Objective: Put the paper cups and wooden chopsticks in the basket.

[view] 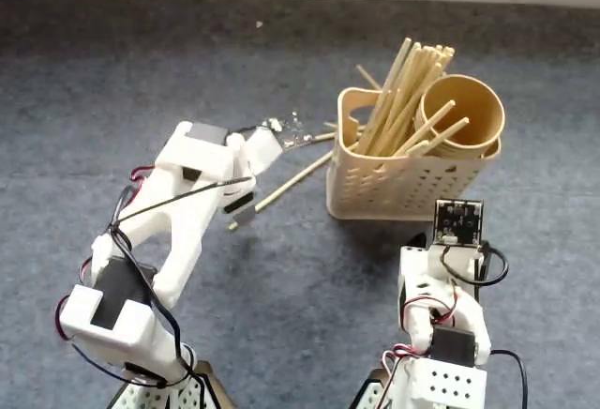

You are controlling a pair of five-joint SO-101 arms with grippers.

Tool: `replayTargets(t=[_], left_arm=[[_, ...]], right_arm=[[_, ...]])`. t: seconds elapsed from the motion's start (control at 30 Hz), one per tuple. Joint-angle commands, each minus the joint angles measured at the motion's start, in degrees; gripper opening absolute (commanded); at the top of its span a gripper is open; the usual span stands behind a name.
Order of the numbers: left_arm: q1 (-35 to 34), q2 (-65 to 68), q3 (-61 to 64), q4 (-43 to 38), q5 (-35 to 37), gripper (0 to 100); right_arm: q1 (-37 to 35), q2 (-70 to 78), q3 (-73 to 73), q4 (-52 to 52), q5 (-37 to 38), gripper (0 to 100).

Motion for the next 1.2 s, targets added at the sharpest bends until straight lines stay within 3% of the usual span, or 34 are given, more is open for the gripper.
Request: replayTargets(t=[0.0,0.17,0.43,0.63,0.77,1.17], left_arm=[[0.0,-0.2,0.3,-3.0,-0.5,18],[-0.1,-0.1,1.6,-3.5,-0.5,19],[0.0,7.0,3.7,-11.7,-0.3,19],[-0.1,16.2,-8.0,-2.9,-0.4,17],[0.1,19.0,-12.0,0.0,-0.5,0],[-6.1,10.6,-26.2,10.8,3.1,0]], right_arm=[[0.1,0.1,1.1,-1.3,1.0,33.6],[0.1,0.1,1.1,-1.3,1.1,33.6],[0.1,0.1,1.1,-1.3,1.1,33.6],[0.0,0.1,1.1,-1.2,1.1,33.6],[-0.1,0.1,1.1,-1.2,1.1,33.6],[-0.1,0.1,1.1,-1.2,1.0,33.6]])
